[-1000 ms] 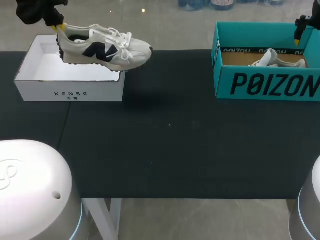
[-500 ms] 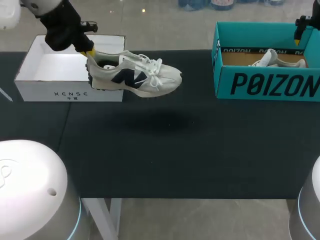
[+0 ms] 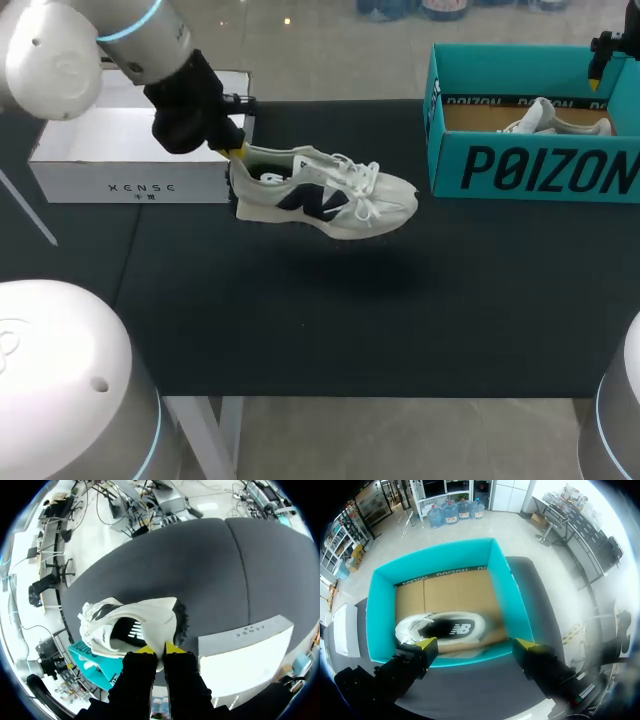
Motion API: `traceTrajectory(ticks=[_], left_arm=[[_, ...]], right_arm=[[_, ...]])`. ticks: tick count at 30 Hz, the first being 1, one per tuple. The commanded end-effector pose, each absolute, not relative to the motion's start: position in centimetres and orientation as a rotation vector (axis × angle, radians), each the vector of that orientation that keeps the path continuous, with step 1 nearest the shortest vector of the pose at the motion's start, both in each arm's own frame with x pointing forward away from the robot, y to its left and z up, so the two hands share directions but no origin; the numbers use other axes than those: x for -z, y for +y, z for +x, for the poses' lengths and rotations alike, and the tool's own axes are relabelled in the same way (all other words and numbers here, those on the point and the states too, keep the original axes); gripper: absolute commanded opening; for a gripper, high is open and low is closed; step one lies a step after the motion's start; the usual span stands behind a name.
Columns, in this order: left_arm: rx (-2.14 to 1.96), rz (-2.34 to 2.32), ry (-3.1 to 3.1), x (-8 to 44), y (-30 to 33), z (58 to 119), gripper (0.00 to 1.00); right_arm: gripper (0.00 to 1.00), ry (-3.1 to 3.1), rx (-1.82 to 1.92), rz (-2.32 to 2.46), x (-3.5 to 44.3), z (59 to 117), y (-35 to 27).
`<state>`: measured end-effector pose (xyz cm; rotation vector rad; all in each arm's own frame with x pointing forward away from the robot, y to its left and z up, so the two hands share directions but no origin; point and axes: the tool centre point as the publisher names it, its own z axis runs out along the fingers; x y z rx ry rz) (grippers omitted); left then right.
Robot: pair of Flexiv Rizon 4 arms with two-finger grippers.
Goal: Take the shoe out of the shoebox, open the shoe tongue, remove and reinsert the insole, then place the shoe into the shoebox
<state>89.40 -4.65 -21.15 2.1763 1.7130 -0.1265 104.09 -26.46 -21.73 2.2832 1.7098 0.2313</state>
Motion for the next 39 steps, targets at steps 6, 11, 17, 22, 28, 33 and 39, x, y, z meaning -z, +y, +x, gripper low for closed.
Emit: traceTrajectory(ticks=[6,11,17,22,28,33,39], left_arm=[[0.100,2.131,1.735,23.2,-7.0,86.1,0.00],[0.119,2.126,1.775,24.9,-7.9,84.4,0.00],[0.139,2.137,1.807,26.9,-8.4,82.7,0.00],[0.147,2.107,1.846,28.0,-8.8,82.6,0.00],[0.147,2.080,1.886,29.7,-9.2,82.2,0.00],[0.176,2.085,1.874,31.4,-9.4,81.6,0.00],[0.181,2.083,1.856,32.2,-9.6,80.8,0.00]], right_arm=[[1.00,1.708,-0.231,2.283,21.8,104.1,-26.4],[1.00,1.708,-0.231,2.283,21.8,104.1,-26.4],[1.00,1.708,-0.231,2.283,21.8,104.1,-26.4],[1.00,1.708,-0.231,2.283,21.8,104.1,-26.4],[1.00,1.708,-0.231,2.283,21.8,104.1,-26.4],[1.00,1.708,-0.231,2.283,21.8,104.1,-26.4],[1.00,1.708,-0.231,2.283,21.8,104.1,-26.4]])
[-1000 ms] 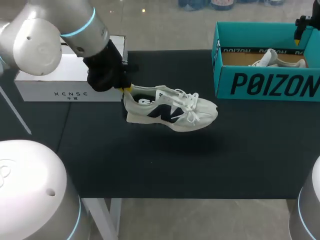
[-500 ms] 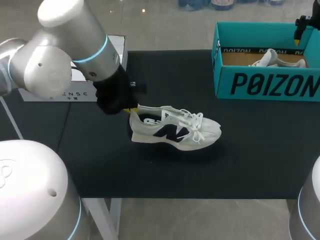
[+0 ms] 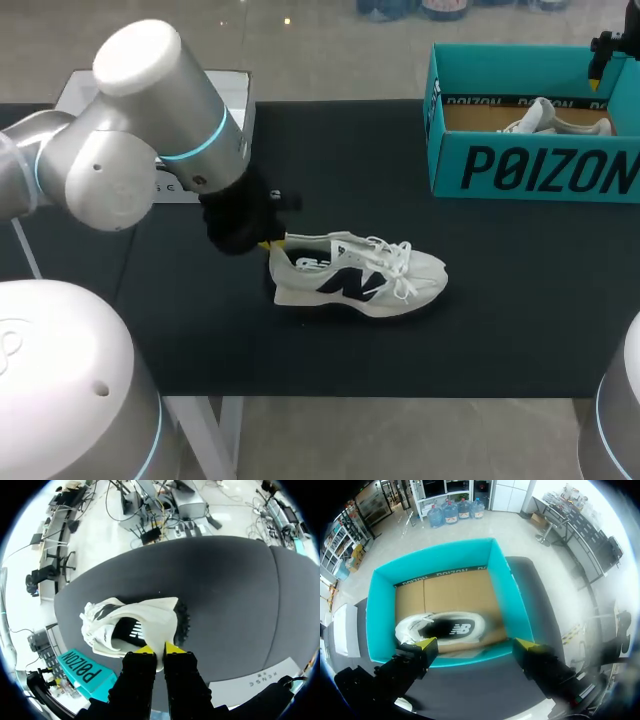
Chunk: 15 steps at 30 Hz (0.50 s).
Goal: Take the shoe out of the shoebox, open the shoe tongue, remove and reinsert the insole, then place the shoe into the shoebox
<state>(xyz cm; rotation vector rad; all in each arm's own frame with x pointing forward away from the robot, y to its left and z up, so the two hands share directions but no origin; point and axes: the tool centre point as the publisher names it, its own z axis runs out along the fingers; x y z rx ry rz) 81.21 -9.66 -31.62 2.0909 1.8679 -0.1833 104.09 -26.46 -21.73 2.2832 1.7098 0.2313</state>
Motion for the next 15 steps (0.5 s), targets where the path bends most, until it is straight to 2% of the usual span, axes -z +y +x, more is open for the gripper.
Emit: traceTrajectory(ticks=[1,15], left_arm=[[0.182,2.083,1.856,32.3,-9.6,80.8,0.00],[0.134,2.108,1.861,34.7,-9.4,80.4,0.00]], right_arm=[[1.00,1.708,-0.231,2.283,21.8,104.1,-26.4],[1.00,1.708,-0.231,2.283,21.8,104.1,-26.4]])
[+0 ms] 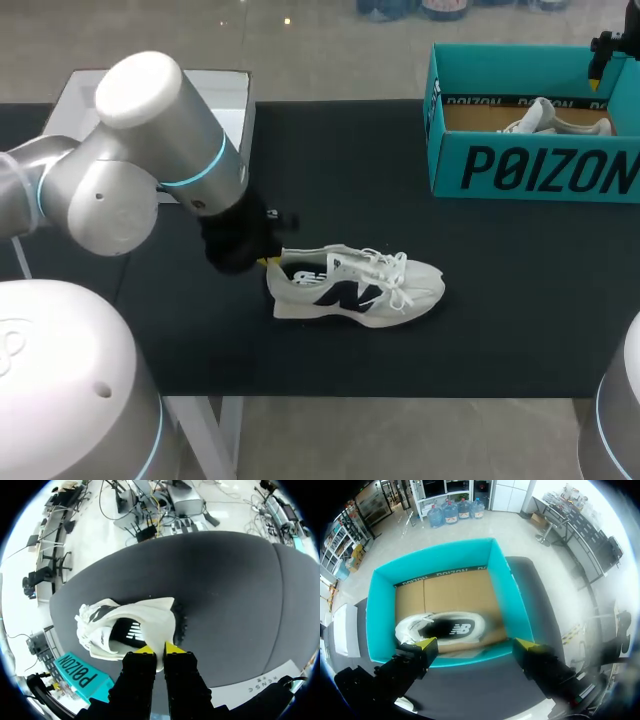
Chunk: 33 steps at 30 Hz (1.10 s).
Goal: Take the shoe out of the shoebox, open the shoe tongue, remove and reinsert the insole, then place the shoe into the shoebox
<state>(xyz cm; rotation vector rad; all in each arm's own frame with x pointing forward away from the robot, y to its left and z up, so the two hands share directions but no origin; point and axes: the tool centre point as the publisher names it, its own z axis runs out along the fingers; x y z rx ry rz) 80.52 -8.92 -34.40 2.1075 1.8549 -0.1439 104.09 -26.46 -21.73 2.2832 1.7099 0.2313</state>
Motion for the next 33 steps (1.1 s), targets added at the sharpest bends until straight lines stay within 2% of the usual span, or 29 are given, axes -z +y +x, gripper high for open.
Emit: traceTrajectory(ticks=[1,2,3,16,23,30,33], left_arm=[[0.133,2.110,1.861,34.8,-9.4,80.4,0.16],[0.130,2.110,1.865,34.8,-9.5,80.4,0.64],[0.125,2.116,1.867,34.8,-9.5,80.4,1.00],[0.113,1.952,1.956,30.1,-6.1,82.4,1.00],[0.343,1.820,2.039,28.2,-1.0,82.0,1.00],[0.593,1.677,2.117,28.6,3.5,79.7,1.00],[0.593,1.677,2.117,28.6,3.5,79.7,1.00]], right_arm=[[1.00,1.708,-0.231,2.283,21.8,104.1,-26.4],[1.00,1.708,-0.231,2.283,21.8,104.1,-26.4],[1.00,1.708,-0.231,2.283,21.8,104.1,-26.4],[1.00,1.708,-0.231,2.283,21.8,104.1,-26.4],[1.00,1.708,-0.231,2.283,21.8,104.1,-26.4],[1.00,1.708,-0.231,2.283,21.8,104.1,-26.4],[1.00,1.708,-0.231,2.283,21.8,104.1,-26.4]])
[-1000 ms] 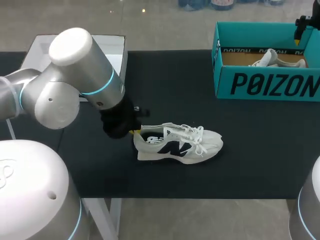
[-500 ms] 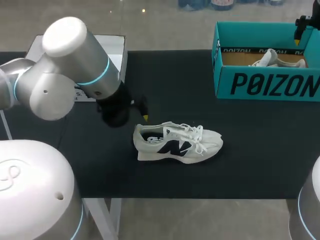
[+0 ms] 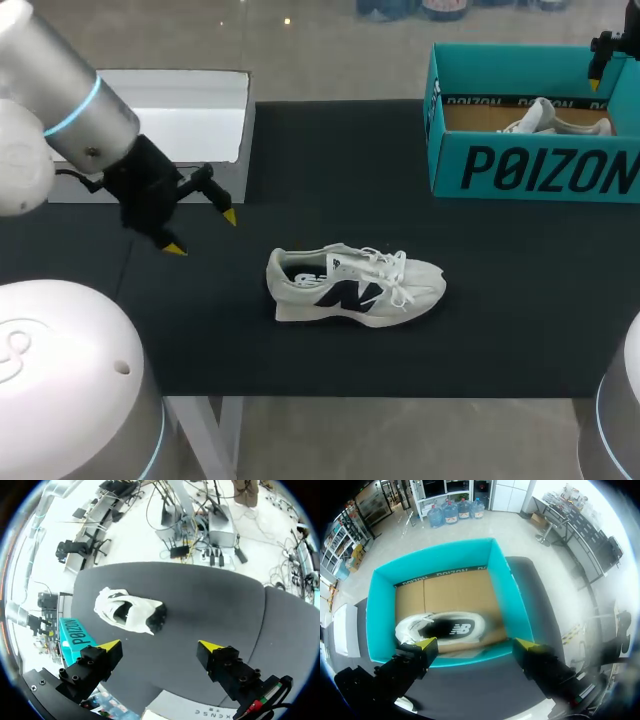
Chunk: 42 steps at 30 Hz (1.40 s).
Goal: Take the shoe out of the shoebox, open the shoe tongue, remove and reinsert the insole, then place the shoe into the shoebox
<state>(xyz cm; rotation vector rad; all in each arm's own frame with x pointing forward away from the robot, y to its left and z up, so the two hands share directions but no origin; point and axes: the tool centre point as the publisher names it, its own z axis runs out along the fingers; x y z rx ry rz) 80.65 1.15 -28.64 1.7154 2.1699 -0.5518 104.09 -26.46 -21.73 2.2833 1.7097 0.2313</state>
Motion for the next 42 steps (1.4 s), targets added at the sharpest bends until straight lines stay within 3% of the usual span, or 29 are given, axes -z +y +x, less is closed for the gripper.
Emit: traceTrajectory(ticks=[1,25,42], left_arm=[[0.593,1.677,2.117,28.6,3.5,79.7,1.00],[0.593,1.677,2.117,28.6,3.5,79.7,1.00],[1.390,1.095,2.082,32.7,-1.4,76.5,1.00]], right_arm=[[1.00,1.708,-0.231,2.283,21.8,104.1,-26.4],[1.00,1.708,-0.231,2.283,21.8,104.1,-26.4],[1.00,1.708,-0.231,2.283,21.8,104.1,-26.4]])
